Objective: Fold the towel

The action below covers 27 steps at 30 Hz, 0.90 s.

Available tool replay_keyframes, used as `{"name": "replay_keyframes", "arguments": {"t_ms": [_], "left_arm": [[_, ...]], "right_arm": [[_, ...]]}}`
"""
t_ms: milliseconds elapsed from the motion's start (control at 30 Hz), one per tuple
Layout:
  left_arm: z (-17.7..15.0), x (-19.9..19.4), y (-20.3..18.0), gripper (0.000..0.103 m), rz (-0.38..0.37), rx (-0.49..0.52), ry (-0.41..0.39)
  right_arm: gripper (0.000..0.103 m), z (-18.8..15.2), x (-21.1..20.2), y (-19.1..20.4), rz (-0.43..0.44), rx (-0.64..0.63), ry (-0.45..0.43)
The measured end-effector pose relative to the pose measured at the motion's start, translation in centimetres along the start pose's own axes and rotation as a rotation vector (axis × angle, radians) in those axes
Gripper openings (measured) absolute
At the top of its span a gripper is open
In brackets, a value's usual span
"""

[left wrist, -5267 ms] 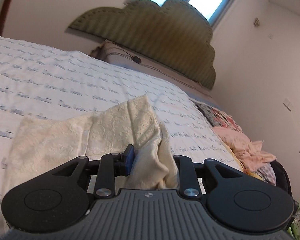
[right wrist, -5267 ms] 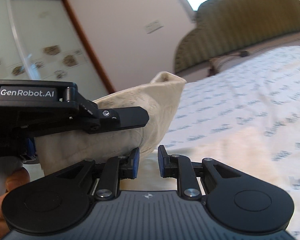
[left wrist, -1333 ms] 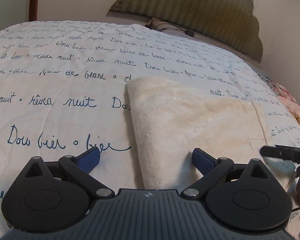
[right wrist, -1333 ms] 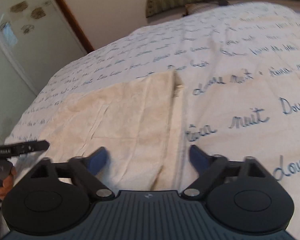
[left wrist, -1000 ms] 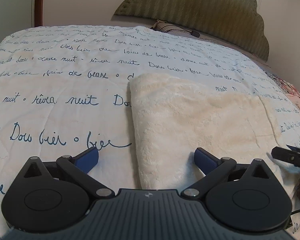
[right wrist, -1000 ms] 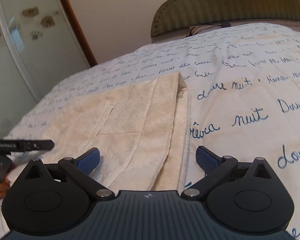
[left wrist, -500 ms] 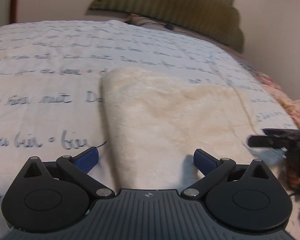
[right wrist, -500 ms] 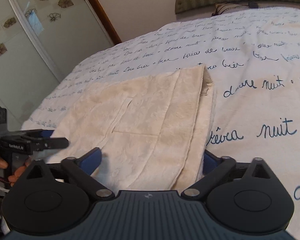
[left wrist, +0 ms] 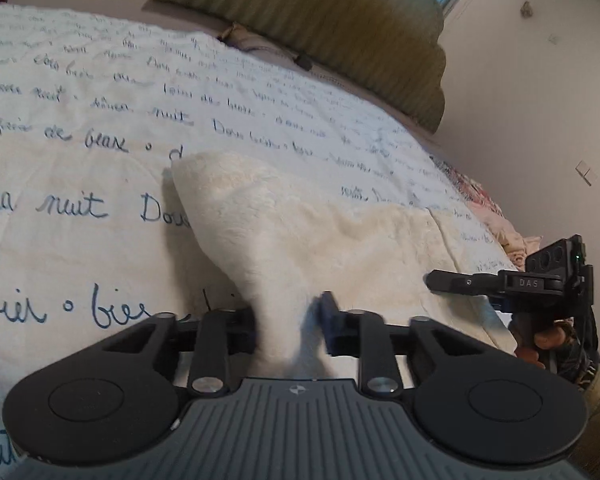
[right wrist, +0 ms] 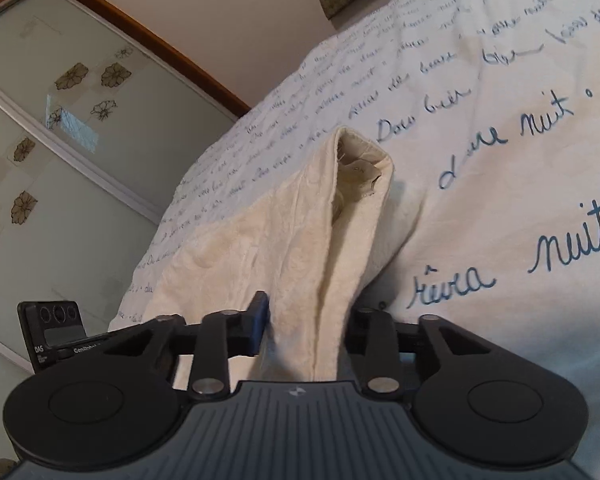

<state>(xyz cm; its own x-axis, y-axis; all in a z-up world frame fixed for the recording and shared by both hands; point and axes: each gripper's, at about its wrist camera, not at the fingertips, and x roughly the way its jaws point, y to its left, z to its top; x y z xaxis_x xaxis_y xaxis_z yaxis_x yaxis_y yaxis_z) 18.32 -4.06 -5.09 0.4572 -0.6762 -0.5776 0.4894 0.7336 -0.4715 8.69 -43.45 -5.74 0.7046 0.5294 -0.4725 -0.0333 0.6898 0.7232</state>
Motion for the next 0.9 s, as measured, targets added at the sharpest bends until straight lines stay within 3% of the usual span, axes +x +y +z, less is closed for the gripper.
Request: {"name": "replay_keyframes", "arguments": {"t_ms": [200, 367, 533, 667, 733, 767, 800, 833, 900], "left_arm": [[0.8, -3.1, -2.4, 0.014, 0.047, 0.144, -0.116], [3.9, -5.6, -1.9, 0.015, 0.133, 0.227, -0.224], [7.7, -4.6, 1.1, 0.015, 0.26, 0.259, -0.21], [7.6, -1.7, 4.4, 0.018, 0.345, 0.186, -0.119], [6.8, -0.7, 5.4, 0.029, 0.382, 0.177, -0.109], [6.6, -0.8, 5.6, 0.032, 0.385, 0.176, -0.121], [6.3, -1.0, 5.7, 0.045, 0.398, 0.175, -0.132], [6.3, -1.3, 5.7, 0.052, 0.41, 0.177, -0.135], [6.0, -2.5, 5.3, 0.054, 0.451, 0.18, -0.155]], "right_arm": [[0.02, 1.6, -1.3, 6.2, 0.012, -0.15, -0.07], [0.02, 4.5, 0.9, 9.9, 0.063, -0.263, -0.112], [0.021, 7.3, 7.3, 9.9, 0.029, -0.237, -0.103], [0.031, 7.1, 12.7, 8.3, -0.102, -0.166, -0.016], [0.046, 6.8, 13.5, 7.4, -0.177, -0.154, -0.004], [0.049, 6.6, 13.2, 7.2, -0.182, -0.148, -0.011], [0.049, 6.4, 12.6, 7.2, -0.182, -0.151, -0.02], [0.049, 6.2, 11.8, 7.5, -0.206, -0.171, -0.034], [0.051, 5.4, 9.7, 8.9, -0.302, -0.246, -0.112]]}}
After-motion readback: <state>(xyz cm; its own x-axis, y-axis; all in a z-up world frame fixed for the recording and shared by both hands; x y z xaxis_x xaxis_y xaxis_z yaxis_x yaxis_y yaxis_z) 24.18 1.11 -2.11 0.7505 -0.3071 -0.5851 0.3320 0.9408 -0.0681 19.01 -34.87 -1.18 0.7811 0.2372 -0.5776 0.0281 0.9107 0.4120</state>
